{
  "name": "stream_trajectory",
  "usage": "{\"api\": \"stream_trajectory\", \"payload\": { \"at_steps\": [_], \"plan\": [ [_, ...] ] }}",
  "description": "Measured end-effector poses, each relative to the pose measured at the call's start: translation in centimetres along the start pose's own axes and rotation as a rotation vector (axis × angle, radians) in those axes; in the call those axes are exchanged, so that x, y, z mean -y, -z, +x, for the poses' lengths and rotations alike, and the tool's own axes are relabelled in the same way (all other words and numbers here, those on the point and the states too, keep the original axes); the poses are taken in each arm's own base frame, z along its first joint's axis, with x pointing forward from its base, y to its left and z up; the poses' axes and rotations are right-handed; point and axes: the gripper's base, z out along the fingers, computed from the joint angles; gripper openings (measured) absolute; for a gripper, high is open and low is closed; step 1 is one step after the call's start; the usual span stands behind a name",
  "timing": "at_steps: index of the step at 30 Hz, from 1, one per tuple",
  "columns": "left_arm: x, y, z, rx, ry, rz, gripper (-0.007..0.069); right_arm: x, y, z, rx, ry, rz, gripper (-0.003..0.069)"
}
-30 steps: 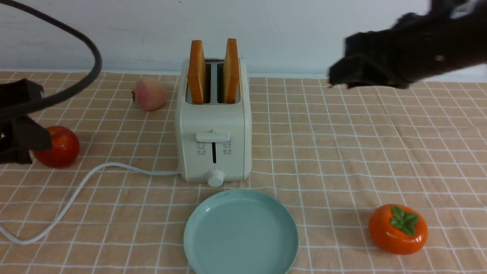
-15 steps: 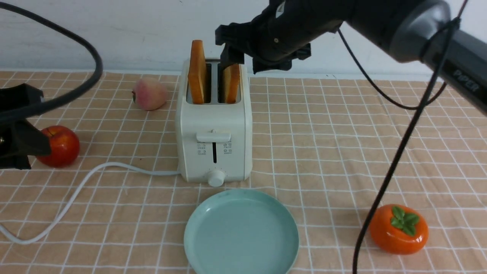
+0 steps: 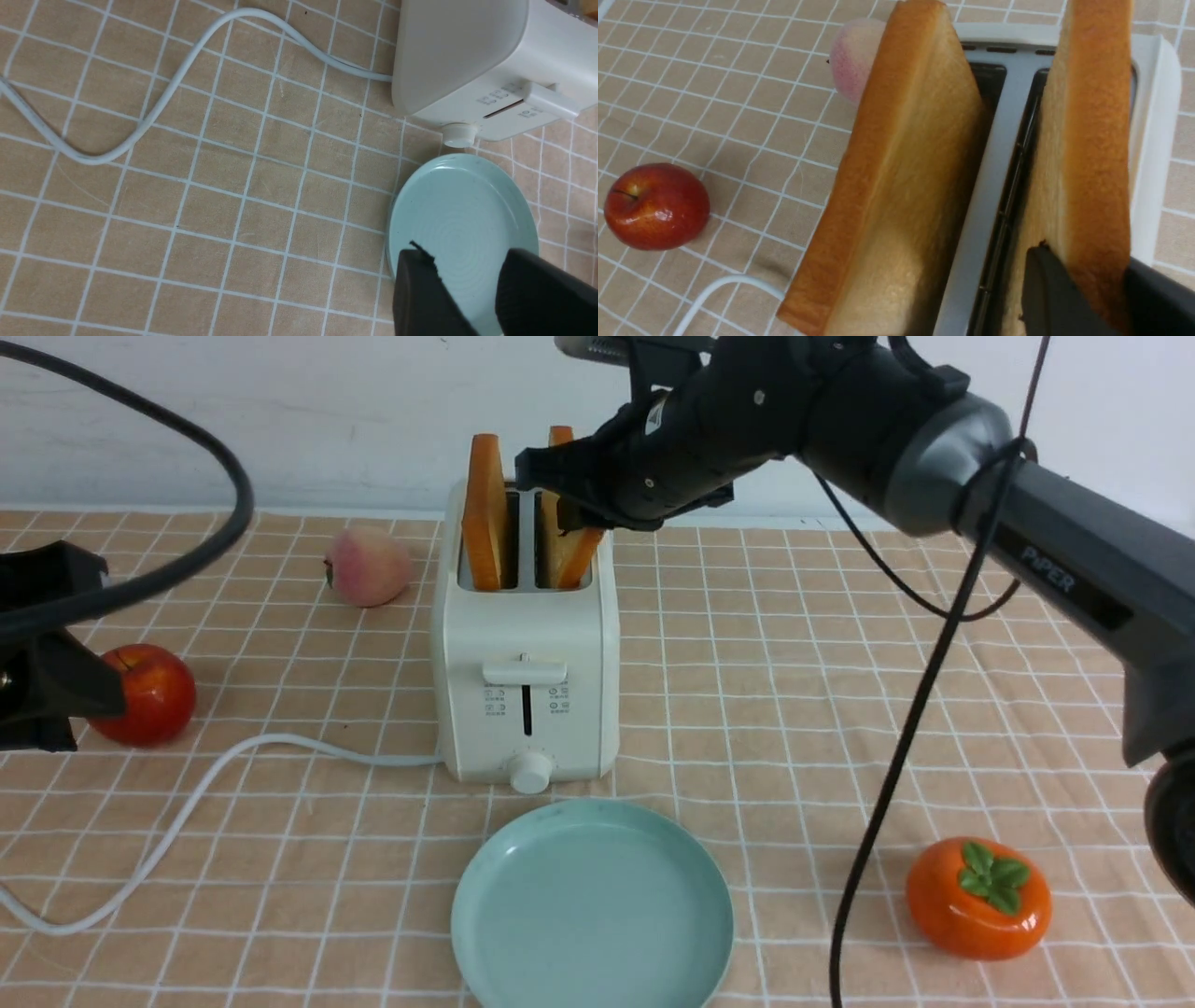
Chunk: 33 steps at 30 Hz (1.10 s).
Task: Take toasted bread from bread machine on light coffee tablecloth place on plate.
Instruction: 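Grasp the toast slice in the toaster and pull it up out of the slot with the right gripper, then place the held slice of bread on top of the slice on the plate with the right gripper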
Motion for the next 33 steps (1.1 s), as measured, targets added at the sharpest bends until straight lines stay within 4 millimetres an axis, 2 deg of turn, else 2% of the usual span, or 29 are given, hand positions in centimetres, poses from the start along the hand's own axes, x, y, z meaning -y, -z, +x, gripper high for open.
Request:
{"api": "stream_trajectory", "payload": {
  "at_steps": [1, 4, 5, 6, 7, 9, 12, 13, 15, 16, 17, 21, 22, 23, 24, 25, 28, 29, 30, 31, 32, 33],
  "plan": [
    [0.0, 0.0, 0.0, 0.0, 0.0, 0.0, 0.024, -0.1, 0.3, -0.2, 0.005, 0.005, 0.002, 0.0108],
    [0.0, 0.0, 0.0, 0.0, 0.0, 0.0, 0.0238, -0.6, 4.7, -2.3, 0.062, 0.052, 0.029, 0.0108],
    [0.0, 0.0, 0.0, 0.0, 0.001, 0.001, 0.0238, -0.7, 7.7, -3.7, 0.111, 0.076, 0.047, 0.0108],
    [0.0, 0.0, 0.0, 0.0, 0.001, 0.001, 0.0238, -0.8, 8.6, -4.1, 0.126, 0.082, 0.051, 0.0108],
    [0.0, 0.0, 0.0, 0.0, 0.001, 0.001, 0.0238, -0.7, 12.3, -5.3, 0.169, 0.092, 0.071, 0.0108],
    [0.0, 0.0, 0.0, 0.0, 0.001, 0.001, 0.0238, -0.2, 17.0, -6.3, 0.216, 0.096, 0.1, 0.0108],
    [0.0, 0.0, 0.0, -0.004, 0.002, 0.002, 0.0238, 0.7, 23.6, -6.3, 0.215, 0.085, 0.147, 0.0108],
    [0.0, 0.0, 0.1, -0.008, 0.004, 0.004, 0.0238, 0.9, 25.2, -5.7, 0.203, 0.078, 0.154, 0.0108],
    [0.1, 0.0, 0.1, -0.011, 0.007, 0.009, 0.0238, 0.8, 26.8, -4.1, 0.164, 0.068, 0.142, 0.0108],
    [0.1, 0.0, 0.1, -0.013, 0.01, 0.013, 0.0238, 1.0, 26.5, -2.4, 0.106, 0.054, 0.121, 0.0108],
    [0.1, 0.0, 0.1, -0.014, 0.011, 0.014, 0.0238, 0.8, 26.8, -1.5, 0.089, 0.041, 0.094, 0.0108],
    [0.2, 0.0, 0.1, -0.017, 0.015, 0.02, 0.0238, 1.5, 23.5, 4.8, -0.071, -0.083, -0.025, 0.0108],
    [0.2, 0.0, 0.2, -0.017, 0.016, 0.021, 0.0238, 1.7, 23.0, 5.5, -0.085, -0.101, -0.038, 0.0108],
    [0.2, 0.0, 0.2, -0.018, 0.016, 0.022, 0.0238, 2.1, 21.1, 8.4, -0.132, -0.182, -0.097, 0.0108],
    [0.2, 0.0, 0.2, -0.018, 0.016, 0.022, 0.0238, 2.0, 20.7, 9.1, -0.14, -0.21, -0.125, 0.0108],
    [0.2, 0.0, 0.2, -0.018, 0.017, 0.023, 0.0238, 2.5, 19.0, 11.5, -0.168, -0.289, -0.165, 0.0108],
    [0.2, 0.0, 0.2, -0.019, 0.019, 0.026, 0.0238, 2.7, 15.5, 15.7, -0.167, -0.415, -0.255, 0.0108],
    [0.3, 0.0, 0.2, -0.021, 0.022, 0.031, 0.0238, 2.5, 14.5, 16.7, -0.163, -0.428, -0.274, 0.0108],
    [0.3, 0.0, 0.2, -0.022, 0.023, 0.031, 0.0238, 2.5, 14.3, 16.7, -0.16, -0.429, -0.282, 0.0108],
    [0.4, 0.0, 0.2, -0.025, 0.027, 0.039, 0.0238, 2.3, 12.9, 17.8, -0.156, -0.423, -0.303, 0.0108],
    [0.4, 0.0, 0.2, -0.026, 0.029, 0.042, 0.0238, 2.1, 12.2, 18.1, -0.153, -0.414, -0.31, 0.0108],
    [0.4, 0.0, 0.3, -0.029, 0.034, 0.048, 0.0238, 1.8, 10.8, 18.7, -0.142, -0.386, -0.322, 0.0108]
  ]
}}
